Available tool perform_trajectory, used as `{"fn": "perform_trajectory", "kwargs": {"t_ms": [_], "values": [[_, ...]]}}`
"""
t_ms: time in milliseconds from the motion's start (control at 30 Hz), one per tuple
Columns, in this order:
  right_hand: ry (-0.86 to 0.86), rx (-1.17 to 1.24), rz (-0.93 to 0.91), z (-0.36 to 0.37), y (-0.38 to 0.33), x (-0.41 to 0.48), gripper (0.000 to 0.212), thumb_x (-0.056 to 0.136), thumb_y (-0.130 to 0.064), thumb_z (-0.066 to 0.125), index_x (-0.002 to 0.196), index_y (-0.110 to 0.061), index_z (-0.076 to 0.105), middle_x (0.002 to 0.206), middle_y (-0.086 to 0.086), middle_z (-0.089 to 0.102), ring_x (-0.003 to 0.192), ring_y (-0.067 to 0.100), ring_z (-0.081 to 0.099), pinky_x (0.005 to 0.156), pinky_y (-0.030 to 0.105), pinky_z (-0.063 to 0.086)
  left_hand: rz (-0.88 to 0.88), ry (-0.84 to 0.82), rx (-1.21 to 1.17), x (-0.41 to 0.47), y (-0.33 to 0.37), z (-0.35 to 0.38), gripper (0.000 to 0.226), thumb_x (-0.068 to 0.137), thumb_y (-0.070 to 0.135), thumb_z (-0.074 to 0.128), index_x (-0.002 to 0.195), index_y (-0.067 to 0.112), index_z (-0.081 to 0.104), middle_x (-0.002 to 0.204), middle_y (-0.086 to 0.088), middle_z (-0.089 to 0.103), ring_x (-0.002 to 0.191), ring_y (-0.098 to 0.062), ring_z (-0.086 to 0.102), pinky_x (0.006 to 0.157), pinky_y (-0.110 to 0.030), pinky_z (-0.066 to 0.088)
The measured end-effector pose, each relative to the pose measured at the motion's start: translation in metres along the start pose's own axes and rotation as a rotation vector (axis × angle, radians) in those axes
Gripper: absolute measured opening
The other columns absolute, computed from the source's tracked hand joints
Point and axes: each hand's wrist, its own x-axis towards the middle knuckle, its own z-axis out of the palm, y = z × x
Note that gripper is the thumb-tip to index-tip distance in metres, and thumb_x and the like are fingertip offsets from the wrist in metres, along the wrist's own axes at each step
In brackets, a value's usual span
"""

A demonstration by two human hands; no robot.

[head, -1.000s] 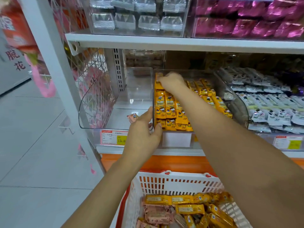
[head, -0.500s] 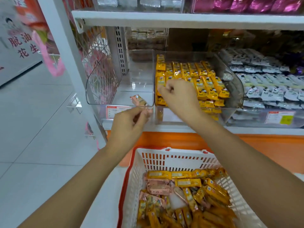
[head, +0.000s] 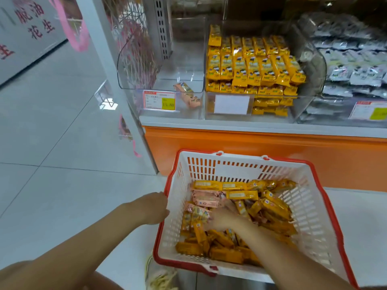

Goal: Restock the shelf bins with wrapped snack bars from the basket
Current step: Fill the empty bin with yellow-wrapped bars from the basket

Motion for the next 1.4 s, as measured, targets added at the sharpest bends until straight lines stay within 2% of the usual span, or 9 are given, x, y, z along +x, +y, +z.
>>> {"fn": "perform_trajectory", "kwargs": {"t_ms": [167,267,400,533,733,1033,1233,1333,1400], "values": [[0.014,0.137,0.073,0.04,-0.01,0.023,0.058,0.086,-0.055,0.06,0.123,-0.011,0.057,0.125,0.008,0.06,0.115,0.025,0.056,0.093,0.032,0.045,-0.001,-0.002,0.036,0.008,0.002,-0.013,0.035,0.102,0.028,0.035,0.114,0.003,0.055,0.103,-0.01,0.057,0.095,-0.021,0.056,0.075,-0.025,0.04],[0.035,0.034,0.101,0.048,-0.016,0.032,0.053,0.084,-0.063,0.056,0.106,-0.015,0.06,0.108,0.007,0.062,0.104,0.022,0.057,0.092,0.032,0.045,0.018,-0.009,0.063,0.012,0.003,-0.017,0.031,0.102,0.027,0.036,0.101,0.004,0.057,0.077,-0.002,0.049,0.079,-0.019,0.052,0.068,-0.026,0.039],[0.008,0.12,0.148,0.043,-0.007,0.04,0.038,0.088,-0.05,0.057,0.075,-0.016,0.051,0.075,0.0,0.051,0.084,0.018,0.054,0.065,0.025,0.042,0.03,-0.007,0.072,0.016,0.002,-0.02,0.028,0.101,0.027,0.037,0.082,0.009,0.047,0.068,0.001,0.043,0.065,-0.013,0.046,0.059,-0.023,0.036],[0.01,0.178,0.177,0.039,0.017,0.046,0.057,0.084,-0.059,0.052,0.117,-0.013,0.058,0.117,0.007,0.058,0.107,0.024,0.054,0.084,0.031,0.044,0.04,-0.018,0.08,0.019,0.001,-0.022,0.027,0.101,0.028,0.038,0.084,0.009,0.048,0.068,0.001,0.043,0.067,-0.014,0.048,0.06,-0.023,0.037],[-0.063,0.242,0.132,0.035,0.032,0.04,0.068,0.089,-0.064,0.047,0.138,-0.016,0.045,0.143,0.006,0.045,0.124,0.023,0.047,0.099,0.034,0.04,0.029,-0.027,0.068,0.02,0.001,-0.022,0.029,0.1,0.029,0.04,0.082,0.009,0.049,0.066,0.001,0.043,0.057,-0.011,0.042,0.054,-0.021,0.035],[-0.102,0.271,0.108,0.033,0.034,0.033,0.06,0.087,-0.063,0.049,0.12,-0.014,0.062,0.127,0.011,0.058,0.116,0.026,0.055,0.097,0.037,0.043,0.007,-0.028,0.062,0.018,0.004,-0.024,0.034,0.099,0.027,0.041,0.069,0.012,0.042,0.064,0.0,0.039,0.054,-0.01,0.038,0.051,-0.02,0.032],[-0.007,0.467,0.061,0.026,0.046,0.013,0.055,0.081,-0.062,0.054,0.115,-0.02,0.062,0.087,0.01,0.061,0.074,0.016,0.061,0.074,0.035,0.044,-0.015,-0.026,0.059,0.018,0.007,-0.032,0.037,0.098,0.028,0.042,0.065,0.013,0.039,0.063,0.0,0.037,0.053,-0.011,0.037,0.053,-0.021,0.033],[0.096,0.544,0.039,0.02,0.055,0.001,0.055,0.091,-0.052,0.051,0.14,-0.028,0.045,0.146,0.013,0.043,0.13,0.027,0.045,0.103,0.041,0.037,-0.037,0.047,0.026,0.018,0.013,-0.038,0.03,0.098,0.029,0.043,0.075,0.011,0.045,0.065,0.001,0.041,0.06,-0.012,0.044,0.058,-0.022,0.037],[0.149,0.681,0.019,0.016,0.061,-0.006,0.052,0.093,-0.048,0.051,0.14,-0.026,0.045,0.154,0.004,0.032,0.135,0.024,0.038,0.106,0.039,0.036,-0.031,0.084,0.012,0.017,0.019,-0.042,0.026,0.098,0.031,0.044,0.082,0.011,0.047,0.069,0.002,0.042,0.071,-0.014,0.049,0.066,-0.024,0.041]]}}
